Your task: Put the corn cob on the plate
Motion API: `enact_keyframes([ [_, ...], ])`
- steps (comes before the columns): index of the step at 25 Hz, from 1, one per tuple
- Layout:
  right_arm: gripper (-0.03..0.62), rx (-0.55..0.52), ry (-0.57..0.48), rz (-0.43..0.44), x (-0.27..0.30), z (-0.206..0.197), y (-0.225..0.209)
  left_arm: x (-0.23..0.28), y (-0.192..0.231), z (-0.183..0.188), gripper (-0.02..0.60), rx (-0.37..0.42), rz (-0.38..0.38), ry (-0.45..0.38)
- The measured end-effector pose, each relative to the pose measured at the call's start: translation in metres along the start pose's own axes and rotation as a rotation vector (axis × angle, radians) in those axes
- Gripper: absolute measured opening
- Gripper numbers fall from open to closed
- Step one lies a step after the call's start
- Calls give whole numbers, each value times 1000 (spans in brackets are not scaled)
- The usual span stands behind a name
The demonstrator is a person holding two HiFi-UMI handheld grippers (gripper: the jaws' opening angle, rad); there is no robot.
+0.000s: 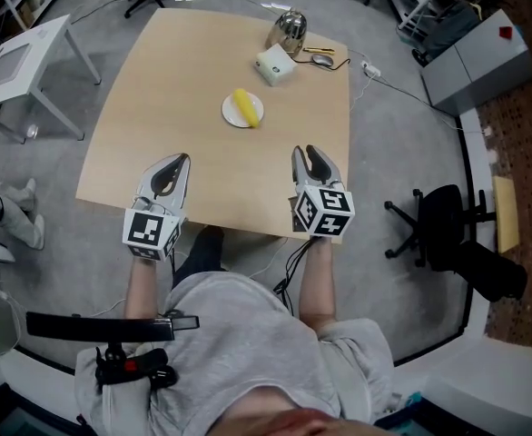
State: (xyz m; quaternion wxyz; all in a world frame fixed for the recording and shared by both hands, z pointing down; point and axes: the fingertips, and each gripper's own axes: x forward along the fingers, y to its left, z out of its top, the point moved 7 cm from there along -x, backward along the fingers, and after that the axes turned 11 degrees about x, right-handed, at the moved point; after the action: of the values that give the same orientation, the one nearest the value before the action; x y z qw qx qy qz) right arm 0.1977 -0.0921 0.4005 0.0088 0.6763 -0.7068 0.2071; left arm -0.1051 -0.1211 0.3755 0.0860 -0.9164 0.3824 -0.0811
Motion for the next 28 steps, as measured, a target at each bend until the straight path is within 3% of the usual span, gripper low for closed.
enact_keyframes([
  [11,87,10,-73,-3,-66,-5,4,-25,-33,20,20,21,-10,-28],
  [19,60,-13,-106,-16,-91,-8,3,-37,-31,24,20,37,21,-30],
  [28,38,-3,-133,-14,-94,-17,7,-38,-36,24,20,55,7,-33],
])
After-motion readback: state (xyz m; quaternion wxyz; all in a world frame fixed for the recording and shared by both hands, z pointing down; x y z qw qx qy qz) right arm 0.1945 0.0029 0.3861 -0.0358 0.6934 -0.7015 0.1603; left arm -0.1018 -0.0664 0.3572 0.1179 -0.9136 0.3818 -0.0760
